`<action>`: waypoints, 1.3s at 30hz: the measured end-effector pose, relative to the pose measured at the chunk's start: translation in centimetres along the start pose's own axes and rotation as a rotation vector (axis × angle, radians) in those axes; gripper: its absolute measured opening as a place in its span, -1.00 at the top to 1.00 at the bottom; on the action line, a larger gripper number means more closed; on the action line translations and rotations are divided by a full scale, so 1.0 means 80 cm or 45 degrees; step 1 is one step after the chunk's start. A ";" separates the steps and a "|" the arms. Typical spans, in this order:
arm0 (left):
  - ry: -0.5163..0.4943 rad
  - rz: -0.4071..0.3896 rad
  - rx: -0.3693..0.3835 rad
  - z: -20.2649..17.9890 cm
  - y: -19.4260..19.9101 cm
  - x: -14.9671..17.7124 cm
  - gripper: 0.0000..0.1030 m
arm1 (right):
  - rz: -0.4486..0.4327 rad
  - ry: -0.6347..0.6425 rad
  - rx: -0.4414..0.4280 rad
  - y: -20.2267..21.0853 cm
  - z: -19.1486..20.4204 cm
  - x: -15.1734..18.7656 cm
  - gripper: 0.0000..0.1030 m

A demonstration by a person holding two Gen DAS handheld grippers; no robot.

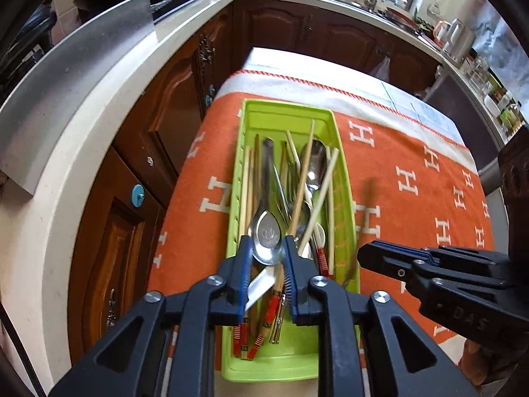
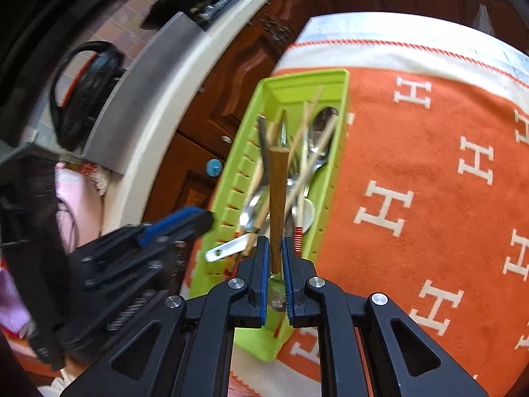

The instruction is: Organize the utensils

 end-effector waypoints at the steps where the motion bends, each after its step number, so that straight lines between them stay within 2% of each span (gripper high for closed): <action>1: -0.001 -0.004 -0.003 0.001 0.001 -0.001 0.60 | -0.005 0.002 0.009 -0.002 -0.003 -0.002 0.74; 2: -0.002 -0.006 -0.007 0.001 0.002 -0.002 0.59 | -0.011 -0.002 0.017 -0.002 -0.006 -0.003 0.64; 4: -0.003 -0.002 -0.006 0.000 0.002 -0.002 0.54 | -0.026 -0.015 0.021 0.001 -0.011 -0.004 0.59; 9: -0.021 -0.007 -0.009 -0.010 0.005 0.001 0.29 | -0.036 -0.027 0.049 0.014 -0.028 -0.001 0.59; 11: -0.030 -0.019 0.003 -0.016 0.008 0.002 0.00 | -0.045 -0.021 0.067 0.022 -0.033 0.004 0.59; 13: -0.048 -0.037 0.012 -0.024 0.013 0.003 -0.19 | -0.055 -0.015 0.089 0.030 -0.038 0.010 0.59; 21: -0.130 -0.083 0.012 -0.057 0.028 0.010 -0.65 | -0.087 -0.018 0.140 0.057 -0.055 0.035 0.59; 25: -0.112 -0.082 0.026 -0.068 0.030 0.016 -0.85 | -0.111 -0.023 0.178 0.075 -0.067 0.048 0.59; 31: -0.121 -0.033 0.050 -0.087 0.026 0.033 -0.96 | -0.148 -0.049 0.242 0.105 -0.087 0.068 0.59; 33: -0.120 -0.020 0.049 -0.092 0.025 0.038 -0.96 | -0.164 -0.056 0.273 0.117 -0.094 0.076 0.54; 37: -0.147 -0.018 0.026 -0.106 0.027 0.048 -0.96 | -0.205 -0.084 0.341 0.148 -0.109 0.095 0.30; 39: -0.173 -0.031 0.026 -0.114 0.031 0.050 -0.96 | -0.206 -0.096 0.379 0.161 -0.115 0.103 0.28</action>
Point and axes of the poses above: each gripper's, at about its wrist camera, not at the fingertips, and y roughly against the way its jaws point, z to its left, x to its underside, the point moved 10 cm from there along -y, roughly the way its jaws point, and after that the axes turned 7 degrees about y, right-handed, at the moved point
